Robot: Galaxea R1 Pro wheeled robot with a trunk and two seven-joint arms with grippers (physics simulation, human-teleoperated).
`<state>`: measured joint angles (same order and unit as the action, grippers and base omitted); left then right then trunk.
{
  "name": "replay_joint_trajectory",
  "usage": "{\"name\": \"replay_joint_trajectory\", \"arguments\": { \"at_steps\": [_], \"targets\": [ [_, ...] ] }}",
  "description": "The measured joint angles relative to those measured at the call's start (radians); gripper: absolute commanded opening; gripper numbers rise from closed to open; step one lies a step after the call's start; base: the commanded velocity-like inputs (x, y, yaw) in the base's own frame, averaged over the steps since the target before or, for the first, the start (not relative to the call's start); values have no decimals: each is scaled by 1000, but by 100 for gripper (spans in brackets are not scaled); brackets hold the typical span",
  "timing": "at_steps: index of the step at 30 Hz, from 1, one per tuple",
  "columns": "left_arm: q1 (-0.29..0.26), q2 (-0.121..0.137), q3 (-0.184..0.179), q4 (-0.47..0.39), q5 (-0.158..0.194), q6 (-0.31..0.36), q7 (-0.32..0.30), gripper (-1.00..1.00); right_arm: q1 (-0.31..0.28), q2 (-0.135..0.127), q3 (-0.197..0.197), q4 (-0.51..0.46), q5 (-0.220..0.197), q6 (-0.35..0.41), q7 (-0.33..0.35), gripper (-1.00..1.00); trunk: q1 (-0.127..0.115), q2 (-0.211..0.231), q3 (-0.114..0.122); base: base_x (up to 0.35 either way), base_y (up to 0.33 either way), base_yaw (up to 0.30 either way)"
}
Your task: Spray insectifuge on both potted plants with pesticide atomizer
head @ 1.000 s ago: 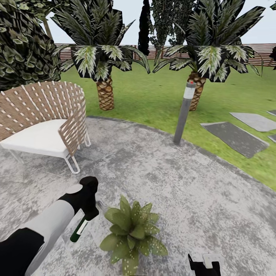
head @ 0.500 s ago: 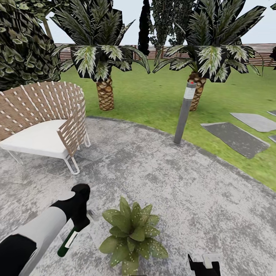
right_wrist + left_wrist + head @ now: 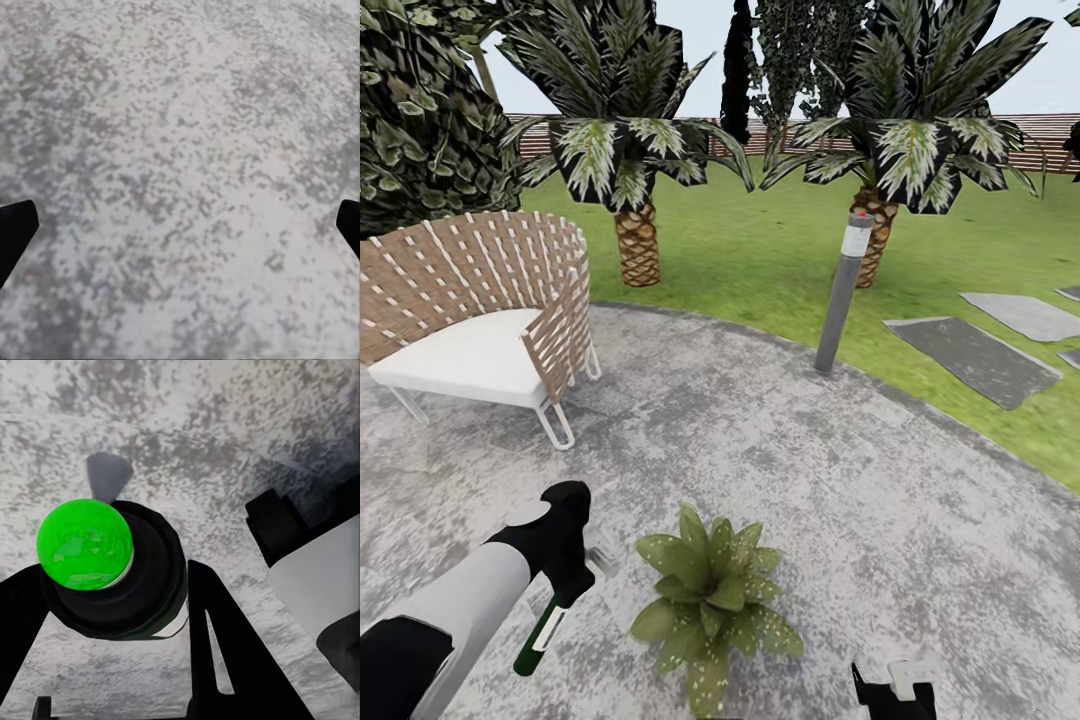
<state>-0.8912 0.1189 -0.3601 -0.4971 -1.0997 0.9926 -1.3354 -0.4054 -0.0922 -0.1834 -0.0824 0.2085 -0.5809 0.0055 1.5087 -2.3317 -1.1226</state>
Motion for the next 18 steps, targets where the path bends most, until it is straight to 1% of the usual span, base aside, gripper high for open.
{"name": "replay_joint_trajectory", "arguments": {
  "at_steps": [5,8,12,18],
  "targets": [
    [0,-3,4,4,-1,0,0,-100,0,1,0,-1,0,1,0,100,0,0,1,-194,252,-184],
    [0,-6,4,5,-1,0,0,-100,1,2,0,-1,0,2,0,100,0,0,3,-42,295,-254],
    [0,-7,4,6,1,0,1,-100,0,2,0,0,0,1,0,100,0,0,3,-6,280,-88],
    [17,-10,3,5,1,-1,0,-100,0,2,0,-1,-1,-2,0,100,0,0,3,0,27,-5]
  ]
}}
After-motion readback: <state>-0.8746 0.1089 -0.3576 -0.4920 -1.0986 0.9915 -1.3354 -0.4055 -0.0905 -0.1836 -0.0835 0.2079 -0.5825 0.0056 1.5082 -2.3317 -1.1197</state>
